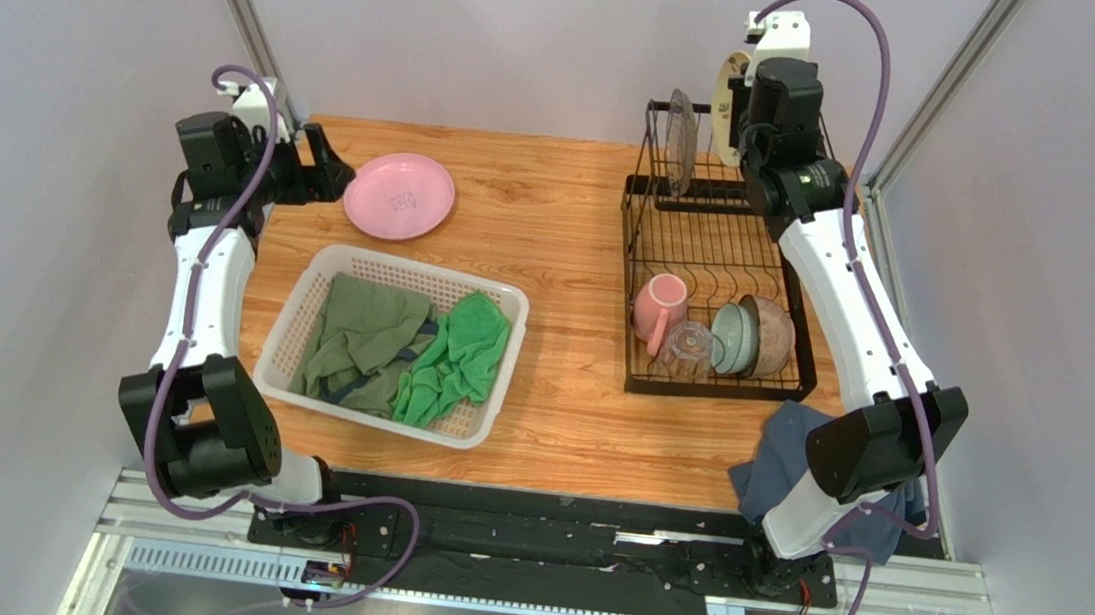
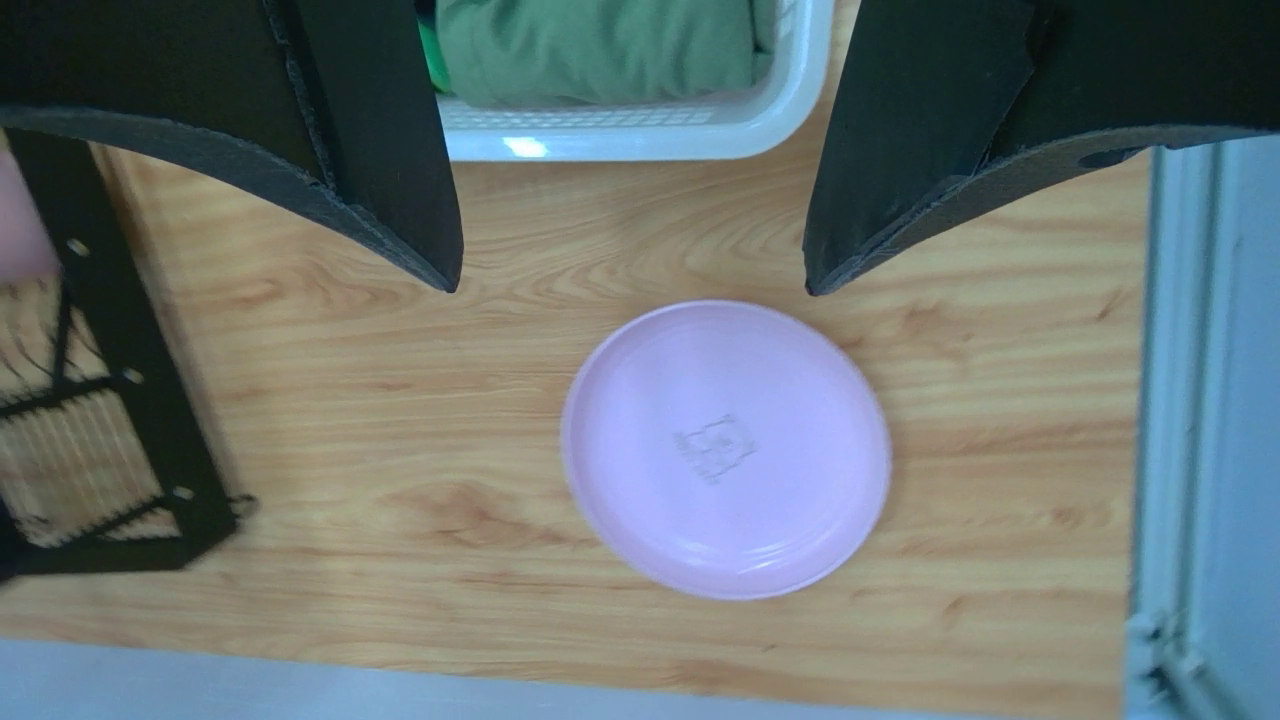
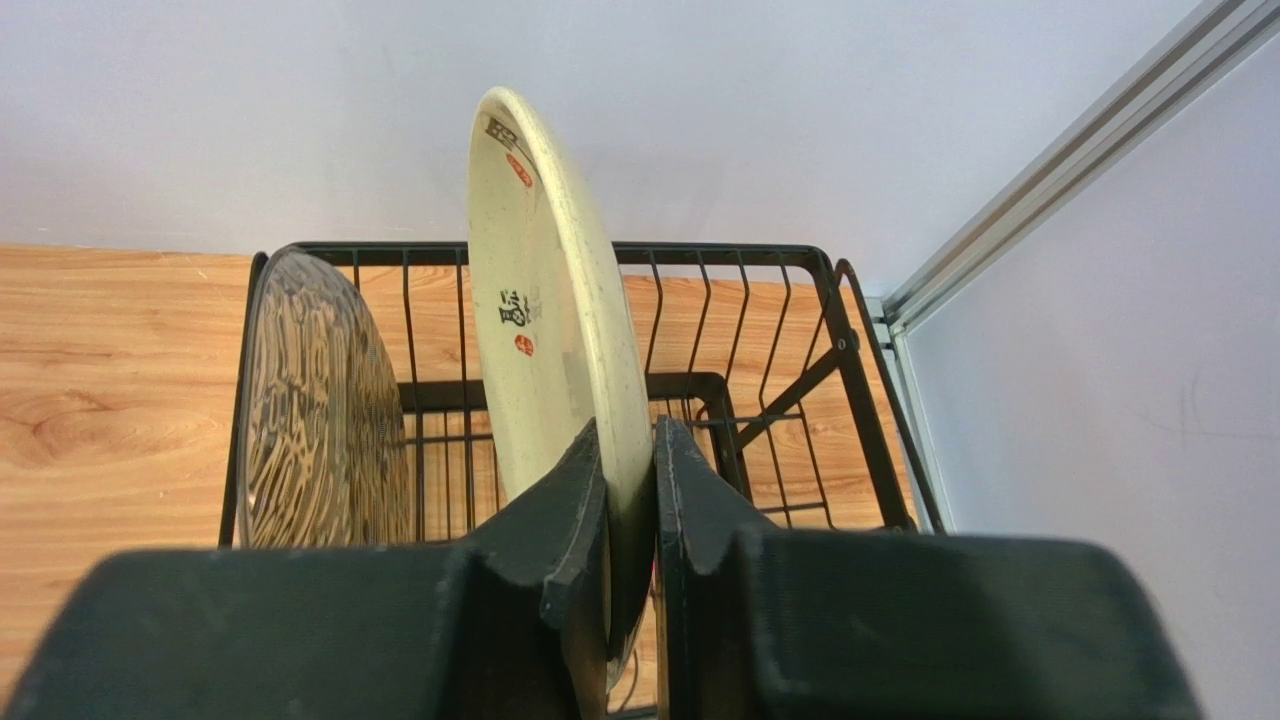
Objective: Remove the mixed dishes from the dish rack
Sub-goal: Pick up the plate from the dish rack, then place the plate on the plate, then pick up the plate from the dish rack.
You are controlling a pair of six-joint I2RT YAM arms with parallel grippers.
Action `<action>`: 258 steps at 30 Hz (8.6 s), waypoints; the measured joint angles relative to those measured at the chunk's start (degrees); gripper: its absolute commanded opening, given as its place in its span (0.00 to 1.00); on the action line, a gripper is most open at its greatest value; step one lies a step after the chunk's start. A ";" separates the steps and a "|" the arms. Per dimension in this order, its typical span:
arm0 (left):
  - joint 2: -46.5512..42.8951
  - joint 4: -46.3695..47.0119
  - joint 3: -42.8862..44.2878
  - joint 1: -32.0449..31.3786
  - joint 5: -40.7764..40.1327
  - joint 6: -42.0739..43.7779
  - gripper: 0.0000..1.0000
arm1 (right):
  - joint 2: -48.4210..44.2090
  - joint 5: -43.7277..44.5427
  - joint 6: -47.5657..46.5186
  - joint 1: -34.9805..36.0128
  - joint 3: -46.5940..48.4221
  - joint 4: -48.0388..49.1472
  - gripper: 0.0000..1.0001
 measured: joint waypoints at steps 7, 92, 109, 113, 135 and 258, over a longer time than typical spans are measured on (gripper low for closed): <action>-3.67 -0.13 0.63 -3.82 14.38 4.98 0.91 | -8.22 -2.08 -1.09 1.25 -0.96 -1.57 0.06; -5.68 3.17 -1.11 -21.77 9.05 12.44 0.00 | -27.52 -23.34 -16.70 28.74 -27.17 -4.79 0.79; 16.44 8.70 12.55 -7.67 12.00 -7.06 0.00 | -31.82 -19.50 -17.05 26.91 -30.18 -2.86 0.84; 20.96 8.61 14.86 -5.84 12.39 -11.17 0.00 | -33.05 -19.08 -17.31 26.77 -31.28 -2.40 0.84; 36.00 9.55 21.77 -4.63 14.64 -22.12 0.00 | -34.60 -18.03 -17.97 23.87 -36.48 -1.20 0.84; 34.77 -13.42 25.27 -1.46 -6.16 -1.09 0.91 | 4.57 0.52 -4.44 9.25 -5.05 3.80 0.57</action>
